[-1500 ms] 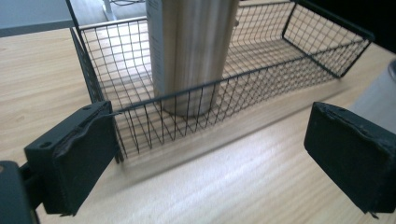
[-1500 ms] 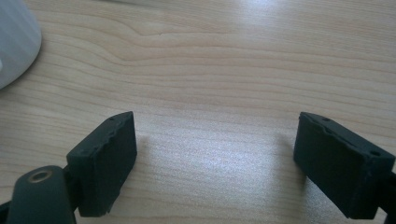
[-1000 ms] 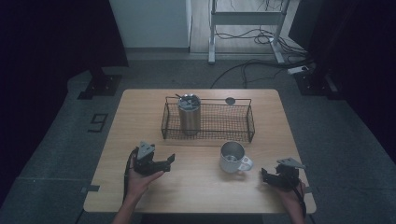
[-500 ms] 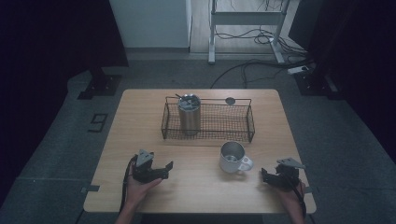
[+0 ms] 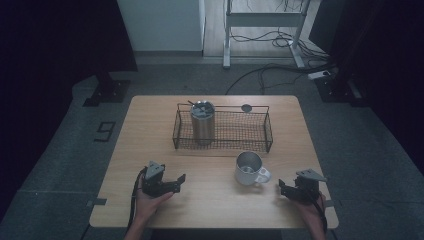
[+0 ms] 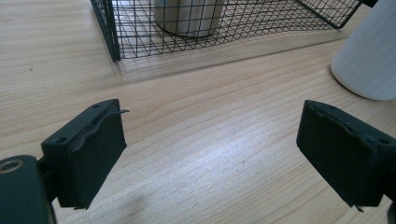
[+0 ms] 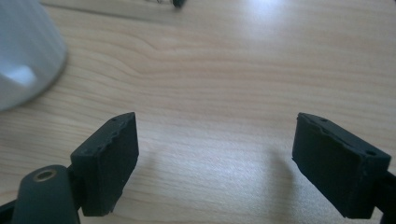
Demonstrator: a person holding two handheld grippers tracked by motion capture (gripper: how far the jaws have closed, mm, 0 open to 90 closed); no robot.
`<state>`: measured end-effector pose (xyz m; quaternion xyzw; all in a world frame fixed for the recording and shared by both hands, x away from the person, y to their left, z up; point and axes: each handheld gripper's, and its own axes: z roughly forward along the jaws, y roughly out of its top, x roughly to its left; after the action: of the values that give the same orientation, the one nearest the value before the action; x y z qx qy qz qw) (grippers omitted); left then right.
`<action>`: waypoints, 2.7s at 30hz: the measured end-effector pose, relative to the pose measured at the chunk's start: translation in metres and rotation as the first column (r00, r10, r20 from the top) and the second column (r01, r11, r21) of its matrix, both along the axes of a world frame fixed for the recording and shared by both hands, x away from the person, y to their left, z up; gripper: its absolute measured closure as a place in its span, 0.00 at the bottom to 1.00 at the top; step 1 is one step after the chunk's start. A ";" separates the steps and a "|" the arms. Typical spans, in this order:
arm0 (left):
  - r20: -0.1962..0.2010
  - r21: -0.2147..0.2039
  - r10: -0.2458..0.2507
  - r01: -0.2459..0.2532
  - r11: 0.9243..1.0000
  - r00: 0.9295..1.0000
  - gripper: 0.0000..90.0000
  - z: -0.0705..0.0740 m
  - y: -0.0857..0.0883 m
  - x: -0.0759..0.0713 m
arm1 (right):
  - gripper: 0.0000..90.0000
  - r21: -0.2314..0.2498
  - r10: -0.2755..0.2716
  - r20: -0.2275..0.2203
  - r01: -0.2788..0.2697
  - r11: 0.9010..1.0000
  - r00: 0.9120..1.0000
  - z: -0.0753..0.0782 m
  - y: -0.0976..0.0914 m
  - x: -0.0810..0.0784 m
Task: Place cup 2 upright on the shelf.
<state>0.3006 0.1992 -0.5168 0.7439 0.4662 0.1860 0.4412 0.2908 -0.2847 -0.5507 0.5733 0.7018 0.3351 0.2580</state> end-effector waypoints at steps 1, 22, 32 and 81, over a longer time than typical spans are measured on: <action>0.001 -0.001 -0.002 0.002 1.000 1.000 0.09 0.000 0.000 0.000 | 0.16 0.005 0.004 0.018 -0.005 1.000 1.000 0.004 0.001 -0.002; -0.023 -0.018 -0.007 0.006 1.000 1.000 0.09 0.003 0.004 -0.002 | 0.16 0.148 0.083 0.126 -0.102 0.984 0.988 0.047 0.015 -0.019; -0.047 -0.018 -0.026 0.026 1.000 0.999 0.09 0.001 0.002 -0.003 | 0.16 0.140 0.131 0.161 -0.154 0.978 0.978 0.061 0.033 -0.021; -0.104 -0.033 -0.042 0.039 0.999 0.994 0.09 -0.005 0.002 -0.004 | 0.01 0.103 0.334 0.131 -0.348 0.932 0.933 0.072 0.094 0.017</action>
<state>0.2971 0.2013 -0.5216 0.7551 0.4762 0.1306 0.4313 0.3082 -0.1911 -0.4789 0.4378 0.7529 0.4496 0.1982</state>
